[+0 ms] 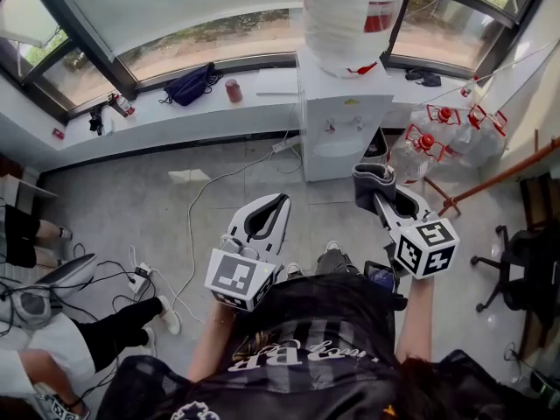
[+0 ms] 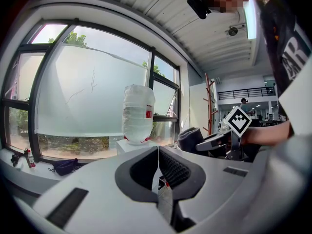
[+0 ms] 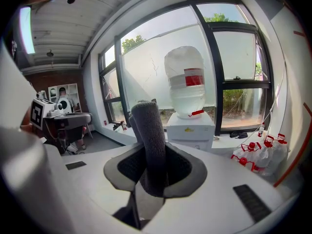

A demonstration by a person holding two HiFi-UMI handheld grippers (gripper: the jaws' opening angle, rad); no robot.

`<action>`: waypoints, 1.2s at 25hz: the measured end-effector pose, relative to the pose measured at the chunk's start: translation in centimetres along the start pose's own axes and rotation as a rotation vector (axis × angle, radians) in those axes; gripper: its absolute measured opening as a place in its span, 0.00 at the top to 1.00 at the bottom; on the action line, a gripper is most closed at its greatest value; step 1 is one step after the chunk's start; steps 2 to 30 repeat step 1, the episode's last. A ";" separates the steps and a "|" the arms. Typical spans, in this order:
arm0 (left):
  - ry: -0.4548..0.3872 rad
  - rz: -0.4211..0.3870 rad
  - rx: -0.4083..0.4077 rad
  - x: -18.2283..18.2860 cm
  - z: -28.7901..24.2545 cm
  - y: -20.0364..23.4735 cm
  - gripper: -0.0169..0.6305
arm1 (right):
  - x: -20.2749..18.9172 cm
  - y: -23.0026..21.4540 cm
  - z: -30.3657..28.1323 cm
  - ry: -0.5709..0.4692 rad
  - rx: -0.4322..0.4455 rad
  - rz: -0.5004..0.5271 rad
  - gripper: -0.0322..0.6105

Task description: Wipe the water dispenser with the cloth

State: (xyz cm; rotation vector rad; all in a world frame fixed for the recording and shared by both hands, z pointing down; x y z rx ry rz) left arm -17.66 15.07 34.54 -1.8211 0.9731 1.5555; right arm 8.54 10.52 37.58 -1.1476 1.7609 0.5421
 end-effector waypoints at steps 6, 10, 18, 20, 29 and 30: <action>0.004 0.002 0.002 -0.2 0.1 0.0 0.94 | -0.1 0.0 0.0 0.001 0.000 0.000 0.78; 0.004 0.002 0.002 -0.2 0.1 0.0 0.94 | -0.1 0.0 0.0 0.001 0.000 0.000 0.78; 0.004 0.002 0.002 -0.2 0.1 0.0 0.94 | -0.1 0.0 0.0 0.001 0.000 0.000 0.78; 0.004 0.002 0.002 -0.2 0.1 0.0 0.94 | -0.1 0.0 0.0 0.001 0.000 0.000 0.78; 0.004 0.002 0.002 -0.2 0.1 0.0 0.94 | -0.1 0.0 0.0 0.001 0.000 0.000 0.78; 0.004 0.002 0.002 -0.2 0.1 0.0 0.94 | -0.1 0.0 0.0 0.001 0.000 0.000 0.78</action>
Point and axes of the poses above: the fingertips, and each gripper's own axes: z backward along the fingers, y to its left, x out of its top, the point moved 7 cm from there along z, backward along the fingers, and after that the axes turned 3 degrees about -x, right-handed, at the moved point
